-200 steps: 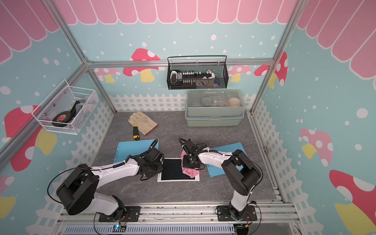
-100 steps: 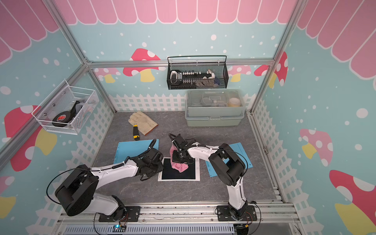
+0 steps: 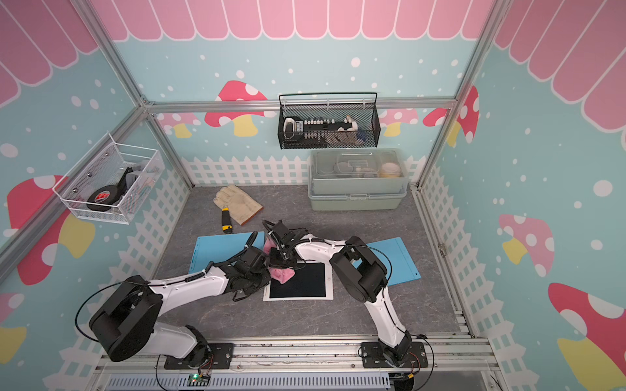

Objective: Wipe the drawing tablet
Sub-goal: Wipe the dirt from the drawing tablet.

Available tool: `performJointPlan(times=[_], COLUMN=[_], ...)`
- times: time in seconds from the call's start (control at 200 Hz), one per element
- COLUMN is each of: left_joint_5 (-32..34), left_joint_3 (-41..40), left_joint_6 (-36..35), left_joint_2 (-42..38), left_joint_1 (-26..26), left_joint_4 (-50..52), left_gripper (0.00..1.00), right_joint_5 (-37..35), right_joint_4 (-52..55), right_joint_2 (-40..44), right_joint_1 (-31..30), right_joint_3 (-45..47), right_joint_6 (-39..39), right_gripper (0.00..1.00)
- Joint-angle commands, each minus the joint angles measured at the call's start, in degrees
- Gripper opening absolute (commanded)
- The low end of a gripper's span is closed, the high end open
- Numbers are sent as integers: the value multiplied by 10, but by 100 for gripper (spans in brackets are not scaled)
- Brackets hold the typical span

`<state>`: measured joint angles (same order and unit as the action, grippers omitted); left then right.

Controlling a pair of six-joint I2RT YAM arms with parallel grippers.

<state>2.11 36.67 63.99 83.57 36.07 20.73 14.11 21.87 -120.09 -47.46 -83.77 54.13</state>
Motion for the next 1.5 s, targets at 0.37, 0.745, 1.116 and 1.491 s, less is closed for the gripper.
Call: performJointPlan(times=[0.37,0.745,1.116,1.491], left_joint_5=[-6,-1,-68,-108], left_joint_3=[-56,-19,132,132], left_joint_6=[5,3,-78,-87], left_joint_2=[50,-27,20,79], left_joint_1=[-4,-16,-92,-59], left_joint_4=[140,196,212,170], left_gripper=[18,23,37,35], right_joint_5=[-19,-41,-67,-26], right_joint_4=[49,20,-96,-121], right_joint_2=[10,93,194,166], right_joint_1=[-42,-31,-23,-23], right_joint_3=[33,129,258,242], right_joint_6=[3,8,-87,-137], right_gripper=[0,0,0,0])
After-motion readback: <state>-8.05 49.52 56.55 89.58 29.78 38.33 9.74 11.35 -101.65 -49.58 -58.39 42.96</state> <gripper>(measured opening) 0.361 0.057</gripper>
